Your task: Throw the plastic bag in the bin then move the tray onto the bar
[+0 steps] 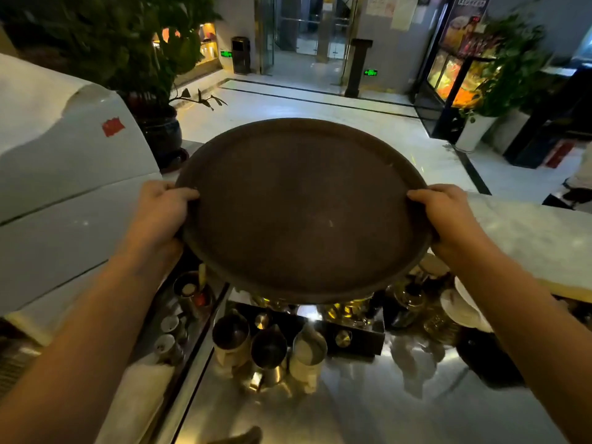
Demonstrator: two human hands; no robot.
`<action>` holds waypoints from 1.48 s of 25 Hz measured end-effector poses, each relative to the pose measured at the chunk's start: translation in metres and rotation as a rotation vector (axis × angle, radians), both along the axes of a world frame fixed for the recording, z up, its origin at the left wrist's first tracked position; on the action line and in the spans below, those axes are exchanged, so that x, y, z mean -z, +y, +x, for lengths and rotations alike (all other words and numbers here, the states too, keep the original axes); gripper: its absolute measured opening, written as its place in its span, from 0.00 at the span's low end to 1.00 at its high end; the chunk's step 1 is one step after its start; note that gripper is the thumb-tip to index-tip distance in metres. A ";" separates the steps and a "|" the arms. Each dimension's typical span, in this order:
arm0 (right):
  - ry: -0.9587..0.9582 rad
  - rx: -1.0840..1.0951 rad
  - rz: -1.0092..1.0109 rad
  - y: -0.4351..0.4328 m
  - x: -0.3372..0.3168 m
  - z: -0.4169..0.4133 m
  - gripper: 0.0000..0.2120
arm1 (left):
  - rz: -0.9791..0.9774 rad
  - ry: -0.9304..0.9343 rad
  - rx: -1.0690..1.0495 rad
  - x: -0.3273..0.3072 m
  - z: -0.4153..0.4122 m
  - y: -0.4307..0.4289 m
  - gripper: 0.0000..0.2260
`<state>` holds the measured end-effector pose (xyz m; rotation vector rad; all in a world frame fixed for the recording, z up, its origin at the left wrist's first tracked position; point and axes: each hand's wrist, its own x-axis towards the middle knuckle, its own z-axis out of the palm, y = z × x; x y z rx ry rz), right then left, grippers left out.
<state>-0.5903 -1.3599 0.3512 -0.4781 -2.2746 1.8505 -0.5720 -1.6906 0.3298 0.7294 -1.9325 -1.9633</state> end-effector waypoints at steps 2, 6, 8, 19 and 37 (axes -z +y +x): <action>-0.001 0.014 0.018 -0.009 0.002 -0.042 0.09 | -0.001 -0.008 0.003 0.002 -0.043 -0.007 0.12; -0.040 0.011 0.074 -0.020 0.020 -0.131 0.14 | -0.066 -0.039 0.021 0.019 -0.132 -0.022 0.07; -0.072 0.003 0.078 -0.024 0.035 -0.182 0.14 | -0.062 -0.064 0.012 0.034 -0.184 -0.028 0.10; -0.242 -0.028 0.355 -0.043 0.131 -0.316 0.13 | -0.128 -0.263 -0.026 0.125 -0.329 -0.049 0.17; -0.249 -0.090 0.656 -0.054 0.185 -0.326 0.09 | -0.624 -0.398 0.064 0.174 -0.343 -0.066 0.13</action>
